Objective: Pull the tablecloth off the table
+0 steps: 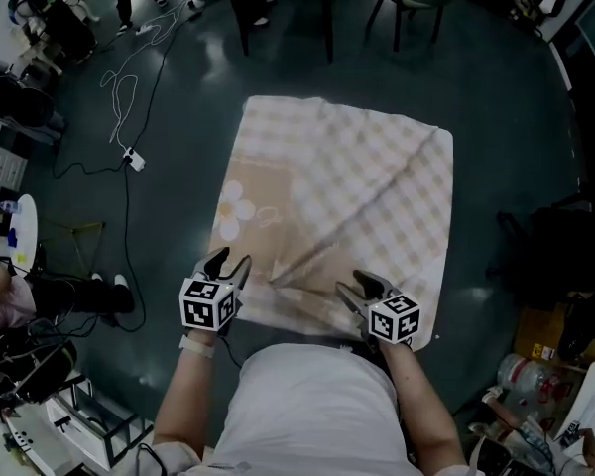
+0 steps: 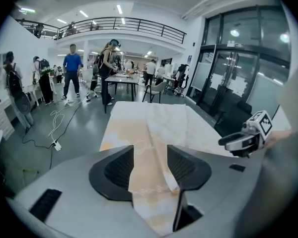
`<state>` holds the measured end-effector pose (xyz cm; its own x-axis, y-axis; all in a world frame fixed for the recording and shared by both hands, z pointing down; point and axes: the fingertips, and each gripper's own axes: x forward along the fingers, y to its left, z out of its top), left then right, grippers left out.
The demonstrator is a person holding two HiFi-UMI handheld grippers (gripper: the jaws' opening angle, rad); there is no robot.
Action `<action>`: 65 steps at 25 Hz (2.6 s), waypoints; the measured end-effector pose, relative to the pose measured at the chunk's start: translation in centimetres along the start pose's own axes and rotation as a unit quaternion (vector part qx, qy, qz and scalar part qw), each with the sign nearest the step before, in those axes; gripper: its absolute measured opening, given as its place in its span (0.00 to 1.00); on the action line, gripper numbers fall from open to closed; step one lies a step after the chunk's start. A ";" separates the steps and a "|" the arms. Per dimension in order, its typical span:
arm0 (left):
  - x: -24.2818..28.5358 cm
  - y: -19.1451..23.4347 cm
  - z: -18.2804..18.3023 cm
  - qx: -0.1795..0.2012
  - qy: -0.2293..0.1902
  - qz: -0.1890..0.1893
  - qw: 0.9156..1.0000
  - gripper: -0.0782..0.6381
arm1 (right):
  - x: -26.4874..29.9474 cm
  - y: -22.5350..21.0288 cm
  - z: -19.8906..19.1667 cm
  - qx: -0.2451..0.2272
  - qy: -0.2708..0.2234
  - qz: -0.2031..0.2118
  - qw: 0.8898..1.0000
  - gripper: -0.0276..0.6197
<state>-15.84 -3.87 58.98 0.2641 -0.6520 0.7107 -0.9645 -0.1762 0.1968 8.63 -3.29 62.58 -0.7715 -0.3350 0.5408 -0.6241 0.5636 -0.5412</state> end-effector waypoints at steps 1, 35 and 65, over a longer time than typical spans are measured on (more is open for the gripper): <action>0.8 1.2 -0.1 -0.001 0.003 0.005 1.000 0.38 | -0.6 -0.3 -0.3 0.003 0.000 -0.011 1.000 0.36; 10.4 17.4 -7.7 -0.013 0.102 0.073 0.992 0.13 | -3.8 0.0 -6.1 0.089 -0.011 -0.117 0.989 0.35; 0.0 -6.0 -5.1 0.031 0.042 -0.107 0.993 0.13 | -4.7 -4.6 -1.6 0.042 -0.052 -0.056 0.996 0.35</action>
<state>-10.05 0.95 61.23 0.4599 -0.5316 0.7112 -0.8839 -0.3506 0.3095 15.30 -3.08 63.56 -0.7026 -0.4717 0.5328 -0.7115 0.4550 -0.5354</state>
